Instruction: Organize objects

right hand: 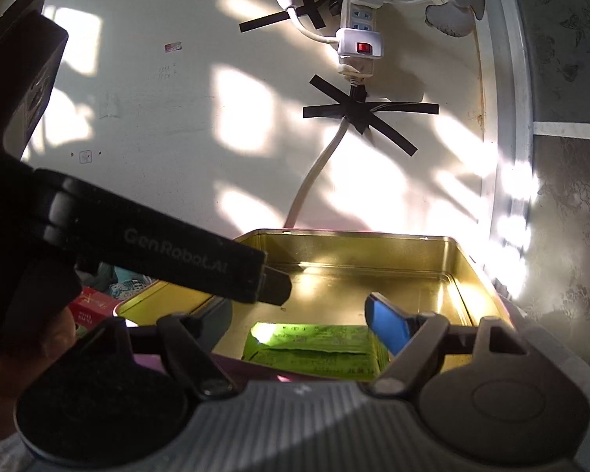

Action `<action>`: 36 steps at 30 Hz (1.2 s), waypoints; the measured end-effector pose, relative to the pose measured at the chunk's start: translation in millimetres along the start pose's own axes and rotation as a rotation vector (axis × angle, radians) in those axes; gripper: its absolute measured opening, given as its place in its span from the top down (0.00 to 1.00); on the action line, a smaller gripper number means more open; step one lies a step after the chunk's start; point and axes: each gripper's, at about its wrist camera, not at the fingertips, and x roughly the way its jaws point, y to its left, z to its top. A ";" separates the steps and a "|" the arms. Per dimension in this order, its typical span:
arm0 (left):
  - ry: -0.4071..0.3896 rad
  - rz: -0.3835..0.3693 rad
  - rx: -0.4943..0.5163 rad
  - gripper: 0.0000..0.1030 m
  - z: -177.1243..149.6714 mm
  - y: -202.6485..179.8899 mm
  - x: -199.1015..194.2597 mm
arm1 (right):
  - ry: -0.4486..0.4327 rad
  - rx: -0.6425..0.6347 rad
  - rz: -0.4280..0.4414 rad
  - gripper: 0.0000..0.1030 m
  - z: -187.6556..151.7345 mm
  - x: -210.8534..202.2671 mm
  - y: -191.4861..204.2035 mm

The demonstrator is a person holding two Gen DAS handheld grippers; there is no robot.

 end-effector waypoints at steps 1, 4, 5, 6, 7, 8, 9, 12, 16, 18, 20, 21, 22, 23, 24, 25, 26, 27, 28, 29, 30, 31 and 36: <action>-0.011 0.007 0.005 0.29 -2.8 1.1 -8.9 | 0.002 0.011 0.004 0.25 -1.1 -1.5 0.7; -0.029 0.009 -0.003 0.29 -17.2 9.2 -37.2 | -0.005 0.058 0.027 0.25 -8.3 -16.4 5.6; -0.037 0.015 -0.009 0.29 -23.8 12.6 -46.7 | -0.011 0.075 0.035 0.25 -10.4 -22.2 6.4; -0.038 0.024 -0.013 0.28 -30.8 16.7 -56.1 | -0.006 0.092 0.049 0.26 -13.2 -27.4 8.6; -0.031 0.033 -0.019 0.28 -39.1 21.7 -64.7 | -0.010 0.112 0.057 0.26 -15.9 -32.4 10.5; -0.024 0.043 -0.032 0.28 -47.1 27.7 -72.0 | -0.010 0.129 0.072 0.26 -17.9 -36.0 12.8; -0.027 0.045 -0.060 0.28 -55.3 36.2 -81.3 | -0.004 0.131 0.089 0.26 -20.2 -39.4 16.7; -0.020 0.101 -0.108 0.28 -76.9 60.8 -102.1 | 0.018 0.116 0.152 0.26 -26.3 -47.6 37.8; -0.004 0.196 -0.187 0.28 -99.7 100.0 -125.9 | 0.061 0.055 0.232 0.26 -27.1 -48.1 75.1; 0.001 0.274 -0.217 0.28 -112.5 121.7 -135.4 | 0.091 0.029 0.263 0.26 -29.0 -45.7 93.8; 0.000 0.356 -0.229 0.28 -122.9 138.6 -142.9 | 0.129 0.002 0.297 0.26 -31.9 -41.2 113.6; -0.003 0.395 -0.227 0.28 -127.6 145.7 -145.9 | 0.147 -0.018 0.311 0.27 -33.4 -39.1 123.7; -0.004 0.443 -0.224 0.28 -133.9 154.3 -149.6 | 0.162 -0.037 0.320 0.28 -34.7 -37.3 132.7; -0.003 0.469 -0.224 0.28 -137.5 159.8 -150.7 | 0.172 -0.054 0.327 0.28 -35.1 -35.4 140.4; -0.002 0.488 -0.231 0.28 -142.3 167.2 -152.3 | 0.177 -0.077 0.333 0.28 -35.5 -33.2 149.5; -0.001 0.494 -0.250 0.28 -147.6 175.1 -154.0 | 0.180 -0.095 0.337 0.27 -35.1 -30.5 156.3; 0.000 0.493 -0.267 0.28 -150.8 179.9 -154.3 | 0.181 -0.110 0.336 0.27 -33.9 -27.2 162.4; -0.002 0.488 -0.288 0.28 -155.9 185.1 -155.6 | 0.184 -0.125 0.329 0.27 -32.3 -22.7 168.8; -0.002 0.484 -0.299 0.28 -158.9 187.6 -155.7 | 0.188 -0.138 0.319 0.27 -31.1 -17.8 174.2; -0.001 0.477 -0.311 0.28 -160.3 189.3 -156.1 | 0.192 -0.150 0.310 0.27 -29.8 -12.6 178.8; -0.016 0.462 -0.318 0.28 -160.6 189.8 -158.7 | 0.194 -0.160 0.300 0.27 -28.6 -6.8 183.4; -0.029 0.454 -0.317 0.28 -160.3 189.4 -160.2 | 0.194 -0.168 0.293 0.27 -27.1 -1.4 187.3; -0.049 0.431 -0.271 0.28 -160.9 179.5 -160.0 | 0.184 -0.247 0.226 0.27 -21.6 27.1 204.6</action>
